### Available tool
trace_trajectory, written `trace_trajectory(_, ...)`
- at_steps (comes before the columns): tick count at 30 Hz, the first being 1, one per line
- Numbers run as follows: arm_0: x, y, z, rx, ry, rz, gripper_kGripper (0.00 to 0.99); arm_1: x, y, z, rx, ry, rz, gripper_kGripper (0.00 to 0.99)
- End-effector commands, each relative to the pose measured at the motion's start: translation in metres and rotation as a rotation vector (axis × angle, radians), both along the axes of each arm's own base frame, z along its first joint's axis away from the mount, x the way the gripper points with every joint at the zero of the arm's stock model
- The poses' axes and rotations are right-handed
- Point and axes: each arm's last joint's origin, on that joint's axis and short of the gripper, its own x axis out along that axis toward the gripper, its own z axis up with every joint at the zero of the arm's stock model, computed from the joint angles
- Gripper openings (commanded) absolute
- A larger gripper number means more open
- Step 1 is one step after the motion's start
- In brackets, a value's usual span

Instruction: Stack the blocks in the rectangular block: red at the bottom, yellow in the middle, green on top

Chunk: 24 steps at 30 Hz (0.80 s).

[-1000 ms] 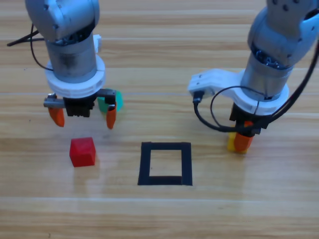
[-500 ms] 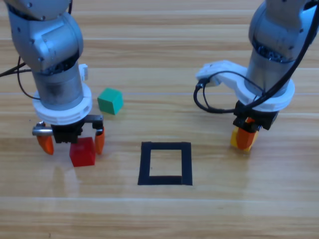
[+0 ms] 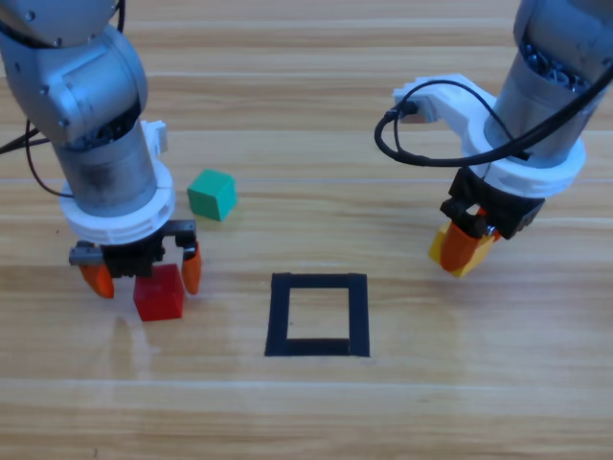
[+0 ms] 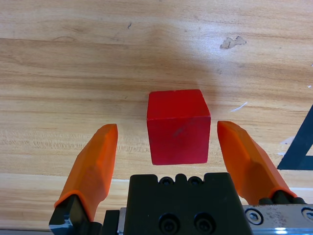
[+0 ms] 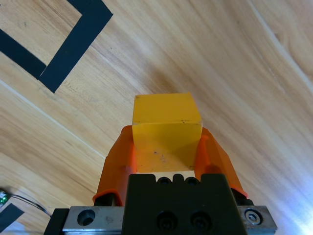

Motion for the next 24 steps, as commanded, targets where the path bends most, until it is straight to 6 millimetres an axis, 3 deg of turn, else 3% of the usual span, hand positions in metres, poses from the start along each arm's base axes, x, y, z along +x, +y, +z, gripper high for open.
trace_trajectory(1, 0.003, 0.004, -0.011, -0.001, 0.013, 0.024, 0.821, -0.015, -0.004, 0.007, 0.053, -0.016, -0.041, 0.0)
trace_trajectory(3, 0.003, 0.003, -0.013, 0.0, 0.014, 0.024, 0.815, -0.018, -0.004, 0.005, 0.062, 0.013, -0.071, 0.0)
trace_trajectory(6, 0.005, 0.002, -0.013, -0.006, 0.005, 0.021, 0.716, -0.024, -0.007, 0.01, 0.069, 0.024, -0.151, 0.0)
trace_trajectory(11, 0.007, 0.001, -0.02, -0.001, 0.013, 0.016, 0.647, -0.034, -0.017, 0.029, 0.093, 0.021, -0.327, 0.0)
trace_trajectory(15, 0.008, 0.001, -0.025, 0.011, 0.02, 0.015, 0.528, -0.043, -0.025, 0.04, 0.117, 0.025, -0.396, 0.0)
trace_trajectory(21, 0.008, 0.001, -0.027, 0.015, 0.019, 0.016, 0.522, -0.045, -0.028, 0.037, 0.12, 0.023, -0.461, 0.0)
trace_trajectory(24, 0.009, 0.001, -0.027, 0.014, 0.018, 0.01, 0.362, -0.044, -0.026, 0.031, 0.124, 0.045, -0.459, 0.0)
